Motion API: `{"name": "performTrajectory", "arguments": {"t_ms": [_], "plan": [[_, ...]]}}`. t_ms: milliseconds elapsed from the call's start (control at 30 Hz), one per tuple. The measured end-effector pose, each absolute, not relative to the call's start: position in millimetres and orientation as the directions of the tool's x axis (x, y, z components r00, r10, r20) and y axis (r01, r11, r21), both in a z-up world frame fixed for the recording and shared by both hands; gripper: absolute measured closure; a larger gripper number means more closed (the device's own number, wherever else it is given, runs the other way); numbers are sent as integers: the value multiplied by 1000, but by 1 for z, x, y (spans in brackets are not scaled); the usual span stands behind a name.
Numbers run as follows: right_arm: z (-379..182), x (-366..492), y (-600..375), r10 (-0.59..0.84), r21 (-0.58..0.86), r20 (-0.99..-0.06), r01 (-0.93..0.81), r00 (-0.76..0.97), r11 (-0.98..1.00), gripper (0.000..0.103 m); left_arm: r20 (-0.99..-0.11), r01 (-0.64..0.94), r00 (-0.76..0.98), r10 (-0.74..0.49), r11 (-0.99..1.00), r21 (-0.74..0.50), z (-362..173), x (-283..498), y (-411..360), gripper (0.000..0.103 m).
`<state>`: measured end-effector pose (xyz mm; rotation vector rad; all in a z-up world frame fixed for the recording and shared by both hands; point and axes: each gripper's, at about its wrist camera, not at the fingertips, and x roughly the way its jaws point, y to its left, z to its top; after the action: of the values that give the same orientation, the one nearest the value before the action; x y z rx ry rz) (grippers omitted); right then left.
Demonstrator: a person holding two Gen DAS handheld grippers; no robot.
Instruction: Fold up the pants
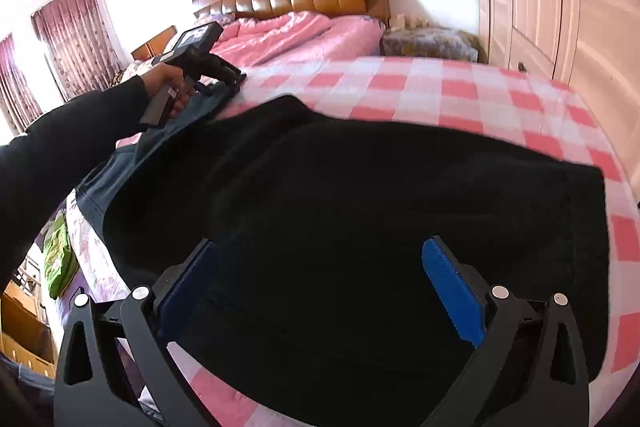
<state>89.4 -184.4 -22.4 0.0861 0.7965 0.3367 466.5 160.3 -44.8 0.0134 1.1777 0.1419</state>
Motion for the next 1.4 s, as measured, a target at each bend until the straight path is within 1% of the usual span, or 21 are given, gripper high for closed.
{"name": "performTrajectory", "arguments": {"t_ms": [33, 67, 133, 167, 200, 233, 267, 300, 367, 467, 500, 633, 700, 800, 900, 1033, 1100, 1133, 1200, 1300, 1400], "plan": [[-25, 92, -183, 329, 206, -691, -261, 643, 943, 5, -911, -107, 394, 121, 991, 85, -47, 468, 163, 35], [-29, 96, -183, 330, 211, -697, -259, 637, 943, 5, -901, -111, 416, 126, 990, 87, -49, 470, 164, 32], [-33, 101, -182, 333, 223, -703, -250, 629, 942, 5, -888, -120, 441, 129, 989, 84, -50, 471, 165, 33], [-35, 104, -181, 337, 230, -704, -248, 626, 941, 5, -884, -118, 448, 129, 989, 85, -51, 470, 166, 44], [-36, 107, -179, 343, 238, -705, -249, 620, 939, 5, -878, -116, 458, 139, 989, 96, -49, 469, 164, 68], [-36, 108, -178, 349, 242, -705, -253, 617, 937, 5, -872, -103, 460, 165, 986, 133, -48, 468, 161, 74], [-34, 110, -175, 356, 241, -702, -265, 616, 934, 5, -867, -84, 467, 175, 985, 153, -47, 466, 158, 88], [-32, 111, -171, 363, 237, -699, -278, 617, 931, 5, -862, -63, 480, 165, 986, 154, -43, 463, 158, 95], [-29, 113, -163, 375, 230, -693, -305, 616, 924, 5, -829, -69, 542, 139, 990, 121, -21, 447, 167, 95], [-24, 119, -146, 394, 207, -692, -356, 605, 911, 5, -770, -94, 636, 51, 996, -11, 22, 405, 203, 95], [-22, 120, -140, 399, 200, -689, -370, 605, 907, 5, -747, -98, 663, 48, 995, -23, 34, 388, 215, 95], [-17, 126, -122, 443, 210, -666, -420, 600, 883, 5, -677, -126, 732, 75, 992, -26, 79, 301, 276, 95], [-16, 130, -113, 463, 216, -660, -440, 592, 872, 5, -661, -157, 741, 117, 988, -1, 92, 263, 306, 95], [-17, 135, -98, 475, 211, -663, -465, 578, 860, 5, -662, -259, 720, 207, 966, 19, 103, 202, 369, 95], [-21, 140, -80, 475, 202, -675, -478, 565, 855, 5, -721, -315, 653, 230, 949, 17, 84, 174, 419, 93], [-27, 136, -63, 485, 201, -687, -500, 540, 842, 5, -842, -346, 508, 181, 938, -7, 9, 161, 464, 85], [-32, 134, -56, 469, 174, -709, -513, 527, 841, 5, -874, -381, 444, 196, 924, 14, -25, 153, 471, 69], [-34, 134, -53, 449, 153, -724, -514, 524, 844, 5, -870, -400, 440, 222, 916, 31, -33, 143, 470, 66], [-38, 135, -52, 432, 130, -736, -517, 521, 846, 5, -843, -422, 497, 204, 906, -30, -35, 125, 471, 55], [-43, 139, -51, 427, 144, -745, -501, 513, 853, 5, -791, -449, 595, 143, 875, -180, -28, 101, 482, 55], [-47, 138, -49, 455, 181, -738, -503, 499, 845, 5, -777, -432, 623, 92, 868, -243, -20, 98, 482, 55]]}}
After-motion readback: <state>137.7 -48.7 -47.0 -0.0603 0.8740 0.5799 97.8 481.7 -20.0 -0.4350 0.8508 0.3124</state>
